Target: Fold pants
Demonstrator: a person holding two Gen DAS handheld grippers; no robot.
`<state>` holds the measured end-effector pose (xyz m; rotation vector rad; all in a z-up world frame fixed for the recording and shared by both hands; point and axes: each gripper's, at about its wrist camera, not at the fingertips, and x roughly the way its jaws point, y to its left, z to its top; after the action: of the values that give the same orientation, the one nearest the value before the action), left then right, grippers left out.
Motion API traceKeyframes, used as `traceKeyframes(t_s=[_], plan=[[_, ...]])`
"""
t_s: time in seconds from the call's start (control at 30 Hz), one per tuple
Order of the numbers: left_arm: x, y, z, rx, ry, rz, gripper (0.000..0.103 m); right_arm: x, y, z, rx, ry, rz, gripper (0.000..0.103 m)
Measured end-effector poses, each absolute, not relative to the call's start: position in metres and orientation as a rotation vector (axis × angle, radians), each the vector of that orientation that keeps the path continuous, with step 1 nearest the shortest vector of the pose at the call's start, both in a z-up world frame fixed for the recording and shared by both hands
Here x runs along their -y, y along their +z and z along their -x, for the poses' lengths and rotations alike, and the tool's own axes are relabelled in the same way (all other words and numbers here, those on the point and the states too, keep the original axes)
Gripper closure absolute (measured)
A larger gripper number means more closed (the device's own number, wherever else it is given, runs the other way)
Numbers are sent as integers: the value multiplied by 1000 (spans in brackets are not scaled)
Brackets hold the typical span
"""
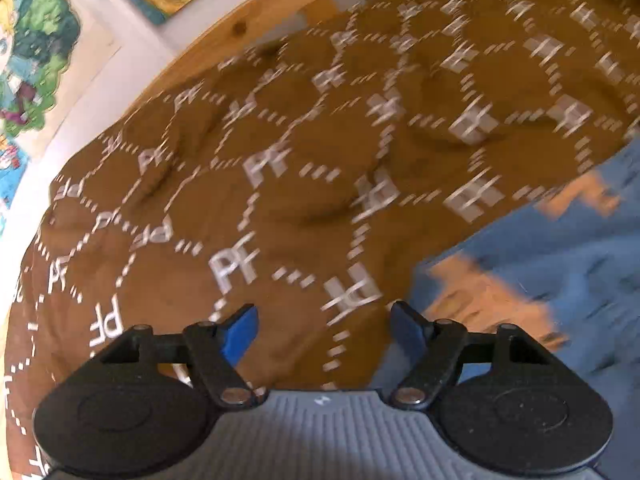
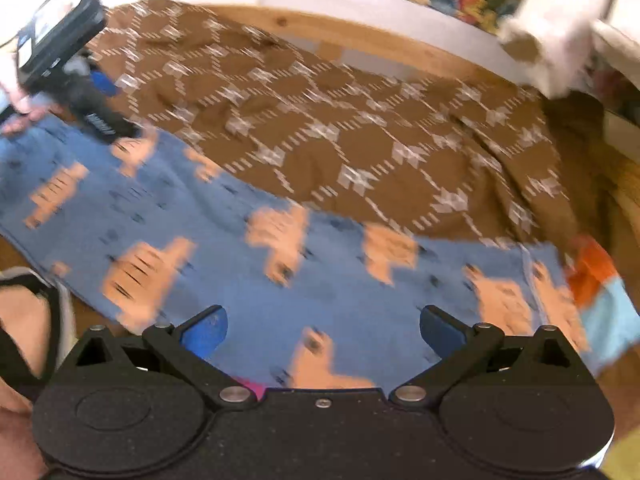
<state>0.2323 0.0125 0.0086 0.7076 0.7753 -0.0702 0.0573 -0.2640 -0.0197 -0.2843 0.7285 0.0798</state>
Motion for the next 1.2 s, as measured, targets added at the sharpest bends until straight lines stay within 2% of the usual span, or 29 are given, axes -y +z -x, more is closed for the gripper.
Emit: traceKeyframes(t_s=[0.03, 0.1, 0.2, 0.27, 0.53, 0.6, 0.7, 0.9, 1.0, 1.2], plan=[[-20, 8, -233, -770, -58, -690, 19, 270, -23, -60, -752, 58, 268, 1], [-27, 14, -233, -777, -29, -661, 19, 284, -22, -63, -774, 30, 189, 1], [-22, 32, -223, -756, -27, -625, 20, 297, -6, -57, -714, -20, 109, 1], [-9, 45, -218, -730, -78, -580, 16, 306, 2, -52, -685, -55, 56, 1], [127, 77, -237, -704, -472, -473, 12, 371, 6, -32, -641, -207, -237, 1], [174, 80, -243, -707, -582, -447, 12, 385, 7, -29, -625, -205, -310, 6], [236, 74, -242, -698, -714, -447, 12, 403, 8, -28, -619, -207, -378, 18], [305, 40, -229, -690, -889, -524, 17, 426, -1, -26, -627, -226, -453, 31], [324, 15, -226, -704, -824, -653, 20, 430, -5, -28, -612, -225, -485, 32], [317, 6, -228, -715, -792, -619, 20, 429, -7, -34, -593, -201, -479, 32]])
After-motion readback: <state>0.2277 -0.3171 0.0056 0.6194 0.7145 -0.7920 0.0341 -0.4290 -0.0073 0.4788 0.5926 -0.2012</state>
